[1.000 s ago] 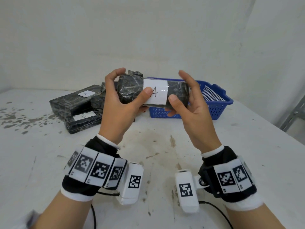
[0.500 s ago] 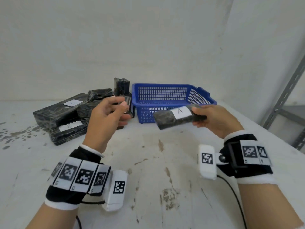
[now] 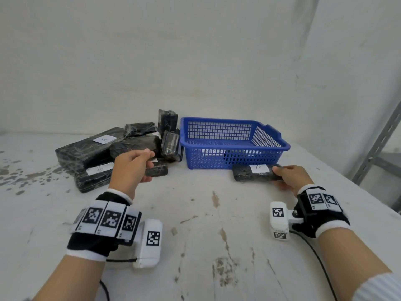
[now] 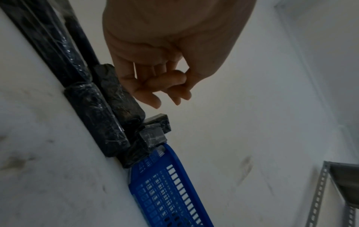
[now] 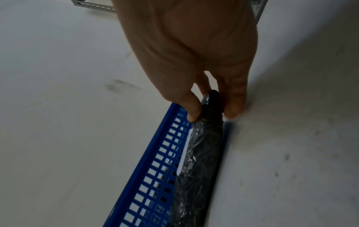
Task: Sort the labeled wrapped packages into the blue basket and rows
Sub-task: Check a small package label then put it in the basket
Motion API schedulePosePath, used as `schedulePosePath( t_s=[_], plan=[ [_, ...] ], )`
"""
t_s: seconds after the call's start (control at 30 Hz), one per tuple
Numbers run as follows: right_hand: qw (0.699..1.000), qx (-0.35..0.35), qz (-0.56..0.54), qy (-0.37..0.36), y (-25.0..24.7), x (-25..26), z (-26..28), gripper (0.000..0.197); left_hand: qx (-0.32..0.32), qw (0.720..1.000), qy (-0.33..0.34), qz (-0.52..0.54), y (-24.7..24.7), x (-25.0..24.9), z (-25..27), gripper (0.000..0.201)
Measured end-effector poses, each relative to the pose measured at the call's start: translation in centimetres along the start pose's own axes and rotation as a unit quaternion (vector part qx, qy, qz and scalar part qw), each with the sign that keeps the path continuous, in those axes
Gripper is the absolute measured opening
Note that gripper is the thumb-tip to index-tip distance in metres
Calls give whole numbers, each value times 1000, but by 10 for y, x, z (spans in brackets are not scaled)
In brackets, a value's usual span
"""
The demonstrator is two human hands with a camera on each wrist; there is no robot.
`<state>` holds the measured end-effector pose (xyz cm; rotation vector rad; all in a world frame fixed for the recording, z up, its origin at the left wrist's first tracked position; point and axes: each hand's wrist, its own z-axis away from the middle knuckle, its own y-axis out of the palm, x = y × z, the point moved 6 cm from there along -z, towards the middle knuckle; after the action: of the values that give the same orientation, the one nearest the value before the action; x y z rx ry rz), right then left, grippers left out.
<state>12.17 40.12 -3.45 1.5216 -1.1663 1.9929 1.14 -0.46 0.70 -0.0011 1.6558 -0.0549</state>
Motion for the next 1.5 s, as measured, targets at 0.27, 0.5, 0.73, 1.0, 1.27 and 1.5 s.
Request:
schedulePosePath(
  t_s=[0.27, 0.5, 0.73, 1.0, 1.27, 1.5],
  plan=[
    [997, 13, 76, -20, 1, 2, -6, 39, -44, 979, -69, -186, -11, 37, -44, 36],
    [995, 7, 93, -38, 4, 2, -20, 44, -186, 941, -116, -258, -31, 32, -72, 79],
    [992, 20, 117, -33, 6, -4, -28, 43, -156, 950, -103, -252, -37, 36, -117, 69],
    [998, 20, 61, -13, 6, -5, -30, 31, -4, 937, -27, -349, -43, 35, -127, 98],
    [999, -12, 27, 32, -14, -9, -20, 65, -36, 955, 55, -290, -51, 18, -114, 55],
    [983, -136, 1, -126, -27, 62, 43, 50, 27, 996, 57, -65, -48, -16, -78, 17]
  ],
)
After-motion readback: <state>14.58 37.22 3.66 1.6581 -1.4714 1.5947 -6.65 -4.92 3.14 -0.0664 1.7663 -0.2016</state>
